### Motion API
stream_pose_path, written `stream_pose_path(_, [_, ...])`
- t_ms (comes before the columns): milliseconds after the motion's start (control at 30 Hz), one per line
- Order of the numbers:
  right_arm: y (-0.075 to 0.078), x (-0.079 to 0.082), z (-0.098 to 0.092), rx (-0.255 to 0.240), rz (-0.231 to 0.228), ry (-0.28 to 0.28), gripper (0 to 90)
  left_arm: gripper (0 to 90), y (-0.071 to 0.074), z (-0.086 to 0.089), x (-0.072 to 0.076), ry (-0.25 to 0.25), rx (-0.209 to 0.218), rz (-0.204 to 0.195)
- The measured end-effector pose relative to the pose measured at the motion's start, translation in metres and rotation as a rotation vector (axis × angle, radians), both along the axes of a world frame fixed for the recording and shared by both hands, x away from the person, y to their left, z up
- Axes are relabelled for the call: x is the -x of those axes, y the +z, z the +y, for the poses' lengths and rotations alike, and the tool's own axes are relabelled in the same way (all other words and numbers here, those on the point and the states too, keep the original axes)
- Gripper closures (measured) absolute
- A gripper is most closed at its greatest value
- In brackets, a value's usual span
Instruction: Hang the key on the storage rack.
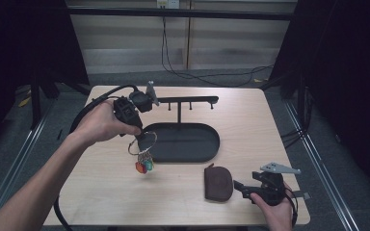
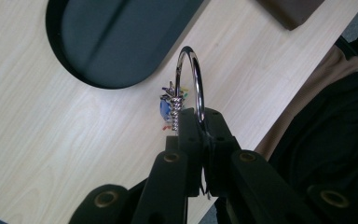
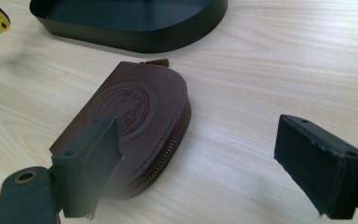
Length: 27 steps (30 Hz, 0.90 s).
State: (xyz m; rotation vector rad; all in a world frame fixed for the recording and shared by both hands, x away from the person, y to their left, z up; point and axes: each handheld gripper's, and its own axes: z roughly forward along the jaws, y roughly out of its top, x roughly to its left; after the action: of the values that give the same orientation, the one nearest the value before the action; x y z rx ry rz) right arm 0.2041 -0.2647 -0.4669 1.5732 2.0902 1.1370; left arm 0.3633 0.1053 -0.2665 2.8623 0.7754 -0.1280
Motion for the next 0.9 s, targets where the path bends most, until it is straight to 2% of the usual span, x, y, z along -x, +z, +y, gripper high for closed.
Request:
stream_pose_path(333, [0.0, 0.0, -0.001, -0.004, 0.001, -0.003, 14.2, 87.7, 0.004, 0.001, -0.021, 0.041, 0.035, 0.012])
stream_pose_path(467, [0.0, 0.0, -0.001, -0.001, 0.004, -0.001, 14.1, 87.8, 0.008, -0.002, -0.028, 0.063, 0.025, -0.004])
stream_pose_path(633, [0.0, 0.0, 0.0, -0.002, 0.008, -0.001, 14.2, 87.8, 0.007, -0.006, -0.035, 0.059, 0.022, 0.005])
stream_pose_path(800, [-0.001, 0.0, -0.001, -0.003, 0.006, 0.0, 14.1, 87.8, 0.009, -0.008, -0.041, 0.048, 0.0, -0.004])
stream_pose_path(900, [-0.001, 0.0, -0.001, -0.002, 0.006, 0.001, 14.1, 87.8, 0.011, -0.008, -0.044, 0.049, 0.002, -0.012])
